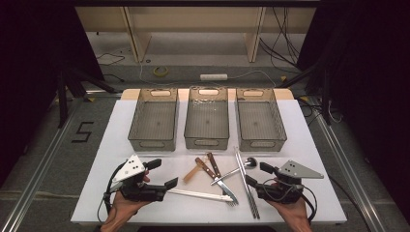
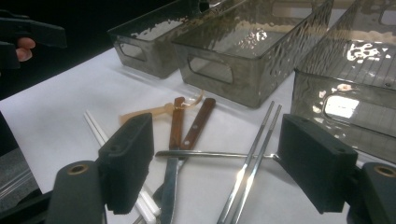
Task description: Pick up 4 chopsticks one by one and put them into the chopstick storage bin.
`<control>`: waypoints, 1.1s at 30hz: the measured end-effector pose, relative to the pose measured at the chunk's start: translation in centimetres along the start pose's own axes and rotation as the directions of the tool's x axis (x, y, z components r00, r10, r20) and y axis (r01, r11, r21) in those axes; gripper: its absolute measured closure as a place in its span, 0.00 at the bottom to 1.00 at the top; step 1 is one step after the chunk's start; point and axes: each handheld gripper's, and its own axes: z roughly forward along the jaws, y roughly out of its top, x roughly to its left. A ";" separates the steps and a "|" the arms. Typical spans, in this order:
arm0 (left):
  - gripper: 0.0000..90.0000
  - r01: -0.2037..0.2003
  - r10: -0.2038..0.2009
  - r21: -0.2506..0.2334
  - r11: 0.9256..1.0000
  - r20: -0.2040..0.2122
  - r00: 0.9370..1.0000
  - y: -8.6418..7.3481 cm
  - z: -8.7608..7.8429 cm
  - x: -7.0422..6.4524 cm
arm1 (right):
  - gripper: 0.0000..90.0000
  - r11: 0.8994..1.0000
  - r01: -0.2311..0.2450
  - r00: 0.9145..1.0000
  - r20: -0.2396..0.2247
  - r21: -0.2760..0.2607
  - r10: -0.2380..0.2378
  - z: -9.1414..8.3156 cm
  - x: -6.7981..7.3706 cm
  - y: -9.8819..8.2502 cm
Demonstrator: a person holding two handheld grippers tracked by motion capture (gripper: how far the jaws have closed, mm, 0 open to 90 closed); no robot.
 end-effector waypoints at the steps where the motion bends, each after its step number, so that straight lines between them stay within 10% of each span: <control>1: 0.13 0.000 0.000 0.000 1.000 0.000 1.000 0.0 0.0 0.0 | 0.34 1.000 0.001 1.000 0.002 0.009 -0.001 0.0 0.0 0.0; 19: 0.13 -0.008 0.008 0.001 1.000 0.002 1.000 0.1 0.1 -0.1 | 0.43 0.987 -0.016 0.999 0.035 0.158 0.010 0.8 -0.8 0.9; 29: 0.13 -0.011 0.011 0.000 1.000 -0.001 1.000 0.1 0.0 -0.1 | 0.51 0.942 -0.052 0.997 0.076 0.331 0.028 2.2 -1.7 1.3; 33: 0.13 -0.015 0.015 0.000 1.000 -0.001 1.000 0.1 0.0 -0.2 | 0.61 0.910 -0.076 0.995 0.091 0.408 0.043 3.0 -2.1 0.9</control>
